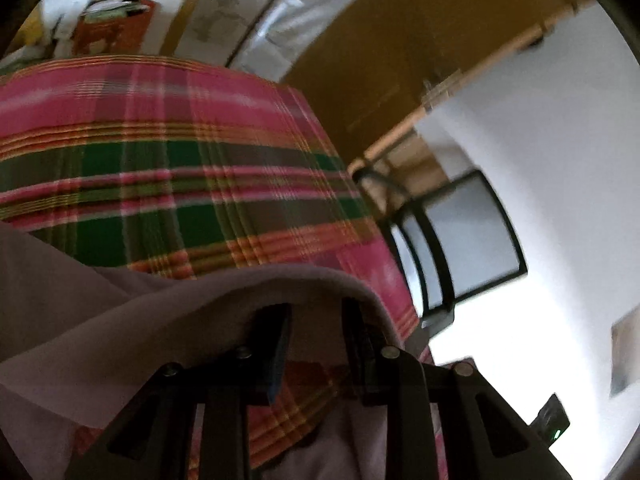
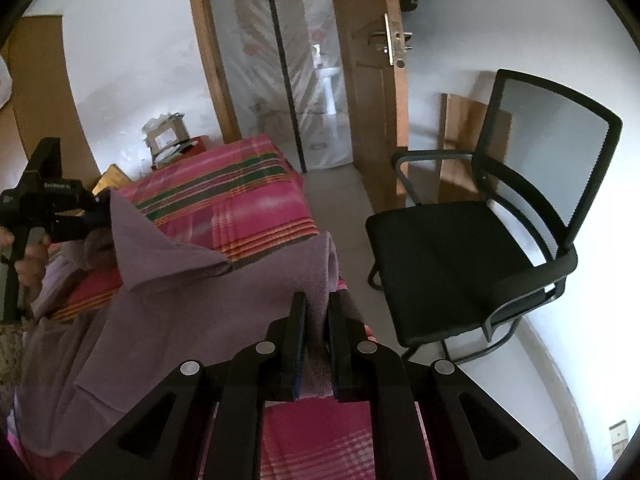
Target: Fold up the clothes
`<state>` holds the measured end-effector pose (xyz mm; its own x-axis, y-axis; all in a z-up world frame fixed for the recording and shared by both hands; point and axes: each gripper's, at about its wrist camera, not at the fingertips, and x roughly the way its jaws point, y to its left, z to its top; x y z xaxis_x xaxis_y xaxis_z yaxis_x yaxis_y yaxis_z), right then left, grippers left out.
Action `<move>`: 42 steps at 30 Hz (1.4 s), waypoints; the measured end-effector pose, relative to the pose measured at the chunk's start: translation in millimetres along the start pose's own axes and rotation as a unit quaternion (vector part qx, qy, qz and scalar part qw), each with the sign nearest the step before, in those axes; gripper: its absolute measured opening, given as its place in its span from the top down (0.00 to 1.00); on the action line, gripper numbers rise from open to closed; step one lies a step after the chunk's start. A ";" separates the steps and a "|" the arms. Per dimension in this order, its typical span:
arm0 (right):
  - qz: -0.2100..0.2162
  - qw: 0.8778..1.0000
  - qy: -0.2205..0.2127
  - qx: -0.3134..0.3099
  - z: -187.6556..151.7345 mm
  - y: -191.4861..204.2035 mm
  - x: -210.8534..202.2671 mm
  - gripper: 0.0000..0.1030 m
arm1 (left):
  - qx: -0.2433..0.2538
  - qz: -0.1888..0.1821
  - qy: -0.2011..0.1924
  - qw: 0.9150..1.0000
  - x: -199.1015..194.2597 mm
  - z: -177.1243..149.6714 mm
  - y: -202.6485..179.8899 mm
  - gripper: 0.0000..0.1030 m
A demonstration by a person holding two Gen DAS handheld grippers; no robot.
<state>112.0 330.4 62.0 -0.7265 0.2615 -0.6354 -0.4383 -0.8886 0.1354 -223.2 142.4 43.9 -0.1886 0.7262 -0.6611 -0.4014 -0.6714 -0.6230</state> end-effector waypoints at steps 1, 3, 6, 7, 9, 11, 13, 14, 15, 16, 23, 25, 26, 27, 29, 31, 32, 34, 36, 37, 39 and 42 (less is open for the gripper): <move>-0.001 1.000 -0.001 0.001 -0.3 -0.9 -1.0 0.90 | -0.002 0.006 0.004 1.000 0.8 -0.8 1.3 0.74; -0.006 1.000 -0.003 0.002 -0.9 -3.5 -2.7 0.90 | -0.004 0.017 0.013 1.000 2.4 -2.7 3.6 0.74; -0.012 1.000 -0.003 0.007 -1.1 -9.0 -3.9 0.90 | 0.014 0.025 0.025 0.999 -2.2 -16.7 -3.3 0.74; -0.013 1.000 -0.003 0.009 -1.0 -10.3 -3.7 0.90 | 0.027 0.026 0.028 0.999 -5.1 -22.3 -7.7 0.74; -0.014 1.000 -0.003 0.013 -0.6 -12.0 -2.6 0.90 | 0.052 0.028 0.032 0.998 -10.8 -33.3 -16.3 0.74; -0.015 1.000 -0.002 0.015 -0.8 -12.4 -1.2 0.90 | 0.064 0.030 0.040 0.997 -15.2 -40.3 -19.8 0.74; -0.016 1.000 -0.004 0.015 -0.3 -11.8 -1.1 0.90 | 0.079 0.035 0.048 0.995 -21.0 -49.6 -23.9 0.74; -0.019 1.000 -0.006 0.013 -0.4 -11.4 -1.7 0.90 | 0.088 0.040 0.051 0.994 -24.6 -55.0 -26.0 0.74; -0.022 1.000 -0.007 0.012 -0.5 -11.7 -2.1 0.90 | 0.096 0.044 0.054 0.993 -28.1 -60.3 -28.1 0.74; -0.025 1.000 -0.008 0.011 -0.2 -12.6 -2.4 0.90 | 0.104 0.048 0.056 0.992 -29.9 -64.7 -30.6 0.74; -0.043 0.999 -0.009 0.013 3.5 -23.4 -1.2 0.90 | 0.184 0.054 0.116 0.975 -29.6 -122.2 -47.5 0.74; -0.046 0.999 -0.006 0.020 2.9 -29.7 0.2 0.90 | 0.206 0.060 0.132 0.968 -27.6 -136.6 -51.1 0.74; -0.048 0.999 -0.006 0.024 2.7 -32.6 0.2 0.90 | 0.216 0.062 0.139 0.964 -26.8 -143.1 -53.1 0.74; -0.050 0.998 -0.007 0.027 2.4 -34.3 -0.3 0.90 | 0.219 0.058 0.147 0.963 -26.6 -148.9 -54.1 0.74; -0.050 0.998 -0.008 0.029 1.8 -36.5 -1.4 0.90 | 0.224 0.049 0.162 0.960 -26.9 -159.3 -55.3 0.74; -0.054 0.998 -0.008 0.029 2.2 -38.3 -1.7 0.90 | 0.233 0.047 0.172 0.956 -26.8 -168.1 -57.6 0.74; -0.055 0.998 -0.008 0.028 2.8 -38.8 -2.0 0.90 | 0.241 0.054 0.171 0.954 -28.6 -171.6 -57.8 0.74; -0.056 0.998 -0.010 0.030 4.6 -40.6 -3.3 0.90 | 0.256 0.068 0.168 0.950 -32.5 -178.6 -58.2 0.74; -0.057 0.998 -0.011 0.030 6.0 -41.9 -4.0 0.90 | 0.277 0.079 0.166 0.943 -40.6 -187.8 -60.3 0.74; -0.057 0.998 -0.010 0.030 5.9 -41.8 -4.0 0.90 | 0.288 0.085 0.166 0.939 -44.6 -193.5 -62.3 0.72; -0.056 0.998 -0.010 0.030 6.1 -41.5 -4.2 0.90 | 0.311 0.096 0.167 0.931 -52.8 -204.8 -66.3 0.72; -0.053 0.998 -0.012 0.032 6.0 -41.4 -3.9 0.90 | 0.344 0.118 0.166 0.916 -65.2 -223.2 -71.7 0.72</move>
<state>129.9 368.4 63.4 -0.6864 0.3615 -0.6310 -0.5451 -0.8301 0.1174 18.0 110.3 38.4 -0.1054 0.4103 -0.9058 -0.8765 -0.4686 -0.1102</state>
